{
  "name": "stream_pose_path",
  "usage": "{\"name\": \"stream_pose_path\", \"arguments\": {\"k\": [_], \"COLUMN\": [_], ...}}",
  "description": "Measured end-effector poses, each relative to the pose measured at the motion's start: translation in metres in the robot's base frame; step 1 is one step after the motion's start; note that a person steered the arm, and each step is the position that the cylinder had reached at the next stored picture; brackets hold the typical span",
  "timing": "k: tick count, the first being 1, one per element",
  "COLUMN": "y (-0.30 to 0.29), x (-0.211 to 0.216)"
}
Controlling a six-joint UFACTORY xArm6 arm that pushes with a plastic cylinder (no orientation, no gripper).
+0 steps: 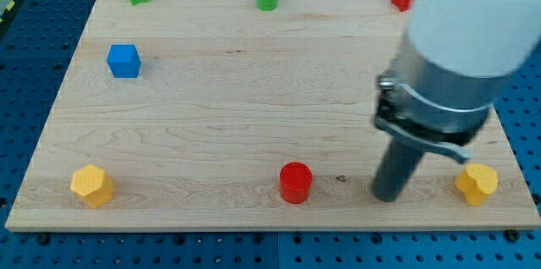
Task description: Push the heart to the bottom left side of the triangle
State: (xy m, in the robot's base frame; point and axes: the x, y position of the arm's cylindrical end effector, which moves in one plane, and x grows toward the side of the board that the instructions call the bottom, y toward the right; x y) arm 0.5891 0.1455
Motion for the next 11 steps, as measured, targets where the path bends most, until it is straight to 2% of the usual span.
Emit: {"name": "stream_pose_path", "arguments": {"k": [1, 4, 5, 6, 9, 11], "y": [0.056, 0.094, 0.142, 0.147, 0.111, 0.100], "x": [0.004, 0.028, 0.029, 0.029, 0.021, -0.015]}}
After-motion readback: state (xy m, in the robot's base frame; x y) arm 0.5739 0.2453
